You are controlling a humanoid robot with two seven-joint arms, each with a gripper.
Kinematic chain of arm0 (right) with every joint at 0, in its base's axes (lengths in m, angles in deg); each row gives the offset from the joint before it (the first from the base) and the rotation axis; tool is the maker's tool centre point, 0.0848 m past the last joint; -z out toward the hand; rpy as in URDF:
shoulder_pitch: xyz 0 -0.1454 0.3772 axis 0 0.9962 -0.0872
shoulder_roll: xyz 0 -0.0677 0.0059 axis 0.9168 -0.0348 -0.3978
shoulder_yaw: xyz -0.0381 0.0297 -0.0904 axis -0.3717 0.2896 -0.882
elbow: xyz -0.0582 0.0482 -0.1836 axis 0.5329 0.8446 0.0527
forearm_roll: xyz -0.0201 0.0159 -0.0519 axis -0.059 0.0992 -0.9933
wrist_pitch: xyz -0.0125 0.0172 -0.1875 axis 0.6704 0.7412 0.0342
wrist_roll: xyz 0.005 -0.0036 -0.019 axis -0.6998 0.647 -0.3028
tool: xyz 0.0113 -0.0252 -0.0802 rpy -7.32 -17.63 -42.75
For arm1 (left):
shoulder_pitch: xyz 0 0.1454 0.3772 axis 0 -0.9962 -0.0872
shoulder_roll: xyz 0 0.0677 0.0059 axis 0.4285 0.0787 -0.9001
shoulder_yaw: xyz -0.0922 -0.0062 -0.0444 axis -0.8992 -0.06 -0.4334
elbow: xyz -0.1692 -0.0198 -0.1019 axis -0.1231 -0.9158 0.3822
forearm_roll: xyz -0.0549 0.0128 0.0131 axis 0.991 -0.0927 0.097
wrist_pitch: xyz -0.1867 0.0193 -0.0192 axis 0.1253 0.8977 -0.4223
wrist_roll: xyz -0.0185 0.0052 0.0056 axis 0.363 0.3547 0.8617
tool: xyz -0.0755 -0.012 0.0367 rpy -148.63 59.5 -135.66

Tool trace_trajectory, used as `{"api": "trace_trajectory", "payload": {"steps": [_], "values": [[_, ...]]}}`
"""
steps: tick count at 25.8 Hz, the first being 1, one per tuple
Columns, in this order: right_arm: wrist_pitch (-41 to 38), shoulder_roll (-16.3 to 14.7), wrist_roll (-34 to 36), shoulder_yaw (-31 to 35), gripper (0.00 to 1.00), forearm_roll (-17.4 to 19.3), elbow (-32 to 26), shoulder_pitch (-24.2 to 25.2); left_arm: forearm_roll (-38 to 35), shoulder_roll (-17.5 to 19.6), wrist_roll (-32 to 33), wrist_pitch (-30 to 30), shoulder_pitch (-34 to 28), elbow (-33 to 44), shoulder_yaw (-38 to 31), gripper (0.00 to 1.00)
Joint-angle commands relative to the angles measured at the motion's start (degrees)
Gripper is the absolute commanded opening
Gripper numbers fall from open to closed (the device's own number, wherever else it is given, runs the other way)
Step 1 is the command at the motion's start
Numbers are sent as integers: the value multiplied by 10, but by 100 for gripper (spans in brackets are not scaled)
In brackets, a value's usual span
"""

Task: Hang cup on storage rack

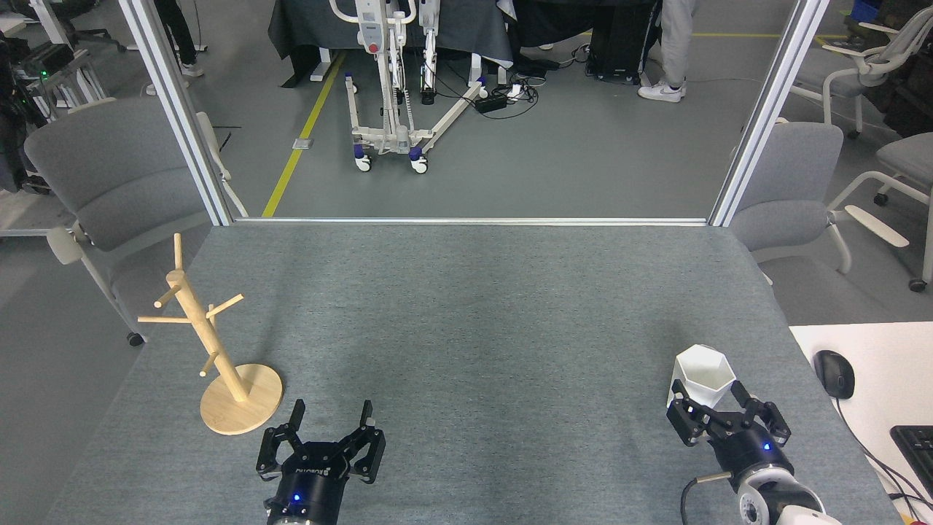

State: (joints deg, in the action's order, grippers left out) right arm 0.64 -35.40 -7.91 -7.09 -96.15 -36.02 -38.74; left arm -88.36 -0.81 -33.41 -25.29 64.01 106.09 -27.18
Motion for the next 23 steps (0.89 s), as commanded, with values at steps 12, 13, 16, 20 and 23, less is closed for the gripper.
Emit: {"api": "trace_trajectory", "payload": {"steps": [12,13,16,20,23], "values": [[0,-4,-1,0,100,-5,24,-23,0,3,0,0,1,-9,-1,100],[0,-4,-1,0,100,-5,27,-26,0,3,0,0,1,-9,-1,100],[0,-4,-1,0,100,-6,38,-32,0,3,0,0,3,-11,-1,99],[0,-4,-1,1,100,-5,43,-37,0,5,0,0,7,-16,-1,100],[0,-8,-1,0,100,-6,53,-46,0,5,0,0,8,-20,-1,100]]}}
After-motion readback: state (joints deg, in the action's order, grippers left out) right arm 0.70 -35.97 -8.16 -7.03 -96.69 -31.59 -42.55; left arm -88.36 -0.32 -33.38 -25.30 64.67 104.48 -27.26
